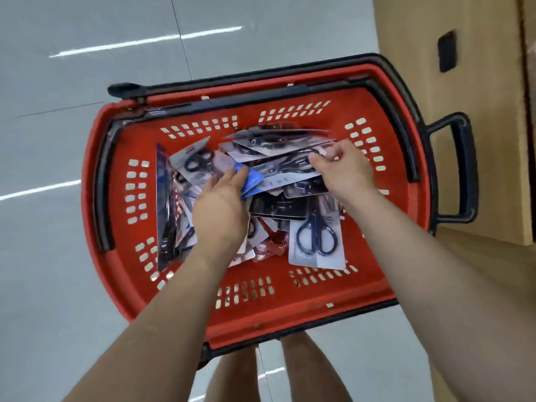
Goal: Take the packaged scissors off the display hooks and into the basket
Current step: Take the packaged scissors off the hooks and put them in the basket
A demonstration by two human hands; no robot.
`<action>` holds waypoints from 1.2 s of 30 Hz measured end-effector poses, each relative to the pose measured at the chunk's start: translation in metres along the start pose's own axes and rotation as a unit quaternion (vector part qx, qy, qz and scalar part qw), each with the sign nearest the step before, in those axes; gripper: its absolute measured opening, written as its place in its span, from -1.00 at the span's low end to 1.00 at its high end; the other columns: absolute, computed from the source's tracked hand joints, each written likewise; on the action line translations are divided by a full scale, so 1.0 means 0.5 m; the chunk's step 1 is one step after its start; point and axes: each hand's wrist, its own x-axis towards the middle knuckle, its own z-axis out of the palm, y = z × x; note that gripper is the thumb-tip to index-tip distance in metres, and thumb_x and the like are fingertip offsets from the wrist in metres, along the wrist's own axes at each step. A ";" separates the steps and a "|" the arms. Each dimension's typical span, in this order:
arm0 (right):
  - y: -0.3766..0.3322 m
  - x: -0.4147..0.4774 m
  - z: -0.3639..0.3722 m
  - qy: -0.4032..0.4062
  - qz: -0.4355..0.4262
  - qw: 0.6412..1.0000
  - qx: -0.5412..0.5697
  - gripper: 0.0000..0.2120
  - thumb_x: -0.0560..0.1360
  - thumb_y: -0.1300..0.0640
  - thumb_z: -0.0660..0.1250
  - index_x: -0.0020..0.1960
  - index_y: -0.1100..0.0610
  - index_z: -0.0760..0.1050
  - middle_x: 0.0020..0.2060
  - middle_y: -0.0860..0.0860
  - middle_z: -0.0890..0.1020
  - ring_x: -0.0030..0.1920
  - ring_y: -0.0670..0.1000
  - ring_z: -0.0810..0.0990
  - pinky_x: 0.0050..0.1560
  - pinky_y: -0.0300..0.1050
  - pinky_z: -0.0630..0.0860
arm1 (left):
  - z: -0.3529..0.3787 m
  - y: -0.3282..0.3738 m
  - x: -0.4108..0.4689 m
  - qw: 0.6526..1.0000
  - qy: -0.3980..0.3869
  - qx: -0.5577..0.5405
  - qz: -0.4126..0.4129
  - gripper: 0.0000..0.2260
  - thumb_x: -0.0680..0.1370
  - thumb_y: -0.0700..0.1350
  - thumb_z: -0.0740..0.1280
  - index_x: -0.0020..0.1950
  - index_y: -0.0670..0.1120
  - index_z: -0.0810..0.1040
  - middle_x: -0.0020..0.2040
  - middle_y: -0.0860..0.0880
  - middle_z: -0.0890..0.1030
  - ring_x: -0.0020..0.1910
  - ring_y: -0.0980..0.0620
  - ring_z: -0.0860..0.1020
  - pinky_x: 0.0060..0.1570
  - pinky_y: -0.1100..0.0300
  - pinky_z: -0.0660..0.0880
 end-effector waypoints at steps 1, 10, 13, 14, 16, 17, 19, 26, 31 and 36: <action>-0.004 0.005 0.002 -0.017 0.037 0.996 0.074 -0.79 0.47 0.01 0.43 -0.15 0.01 0.39 -0.10 0.02 0.62 -0.01 0.15 0.60 0.03 0.05 0.53 | -0.008 -0.002 -0.003 1.000 0.017 -0.009 0.006 -0.49 0.60 -0.25 0.23 0.54 0.05 0.31 0.52 0.00 0.37 0.49 -0.15 0.33 0.32 0.02 0.41; 0.009 -0.117 -0.098 -0.124 0.103 0.946 0.281 -0.70 0.43 0.32 0.41 -0.09 -0.09 0.50 -0.02 0.06 0.68 -0.16 0.08 0.64 -0.14 0.04 0.46 | -0.100 -0.025 -0.165 0.991 0.072 -0.034 0.110 -0.36 0.25 -0.49 0.44 0.28 -0.08 0.63 0.24 -0.08 0.65 0.23 -0.21 0.60 0.18 -0.12 0.52; 0.049 -0.169 -0.159 -0.090 0.101 0.948 0.288 -0.67 0.46 0.33 0.38 -0.05 -0.12 0.55 0.03 0.07 0.70 -0.09 0.09 0.70 -0.07 0.06 0.56 | -0.129 -0.039 -0.194 0.992 0.082 -0.026 0.095 -0.38 0.17 -0.51 0.42 0.19 -0.13 0.67 0.17 -0.12 0.68 0.10 -0.17 0.67 0.05 -0.08 0.59; 0.059 -0.182 -0.176 -0.074 0.104 0.949 0.287 -0.65 0.47 0.35 0.37 0.01 -0.11 0.55 0.05 0.08 0.69 -0.06 0.10 0.71 -0.04 0.07 0.60 | -0.144 -0.040 -0.199 0.992 0.093 -0.031 0.085 -0.42 0.20 -0.51 0.41 0.17 -0.15 0.68 0.15 -0.14 0.68 0.06 -0.19 0.68 0.03 -0.10 0.59; 0.080 -0.200 -0.195 -0.051 0.101 0.956 0.270 -0.59 0.48 0.39 0.35 0.15 -0.06 0.50 0.10 0.10 0.66 -0.02 0.11 0.69 0.04 0.12 0.63 | -0.177 -0.039 -0.206 0.989 0.131 -0.044 0.058 -0.50 0.30 -0.49 0.36 0.18 -0.17 0.67 0.12 -0.18 0.69 0.01 -0.25 0.68 0.05 -0.13 0.54; 0.088 -0.207 -0.198 -0.046 0.095 0.962 0.254 -0.54 0.47 0.42 0.34 0.20 -0.05 0.47 0.11 0.08 0.65 -0.01 0.09 0.67 0.09 0.13 0.61 | -0.194 -0.036 -0.211 0.985 0.155 -0.054 0.045 -0.54 0.34 -0.47 0.36 0.20 -0.17 0.66 0.11 -0.19 0.69 0.00 -0.26 0.68 0.06 -0.10 0.50; 0.100 -0.218 -0.191 -0.057 0.087 0.967 0.231 -0.42 0.45 0.45 0.33 0.25 -0.13 0.42 0.08 -0.01 0.65 0.01 0.06 0.66 0.11 0.12 0.61 | -0.224 -0.018 -0.225 0.975 0.205 -0.074 0.046 -0.61 0.44 -0.39 0.31 0.23 -0.15 0.64 0.11 -0.17 0.69 0.04 -0.21 0.67 0.08 -0.05 0.47; 0.127 -0.235 -0.147 -0.072 0.160 0.912 0.371 -0.52 0.49 0.41 0.17 0.21 -0.07 0.54 0.04 0.09 0.68 -0.12 0.03 0.70 -0.21 -0.06 0.61 | -0.125 0.108 -0.252 0.960 0.104 -0.084 0.245 -0.50 0.36 -0.24 0.13 0.18 -0.01 0.68 0.21 -0.01 0.66 0.24 -0.08 0.60 0.18 -0.33 0.49; 0.123 -0.228 -0.135 -0.094 0.167 0.897 0.397 -0.83 0.59 0.12 0.28 0.12 0.02 0.60 0.07 0.13 0.68 0.00 0.13 0.68 -0.13 0.01 0.60 | -0.022 0.143 -0.266 0.958 -0.002 -0.120 0.260 -0.38 0.17 -0.48 0.48 0.18 -0.07 0.68 0.23 -0.06 0.65 0.26 -0.18 0.58 0.27 -0.06 0.46; 0.124 -0.242 -0.100 -0.115 0.134 0.917 0.356 -0.63 0.43 0.17 0.52 0.20 0.06 0.53 -0.02 0.01 0.73 -0.04 0.06 0.72 -0.15 -0.04 0.65 | -0.029 0.149 -0.255 0.947 -0.090 -0.205 0.232 -0.33 0.20 -0.49 0.24 0.23 -0.03 0.66 0.33 0.04 0.58 0.44 0.05 0.37 0.41 0.14 0.36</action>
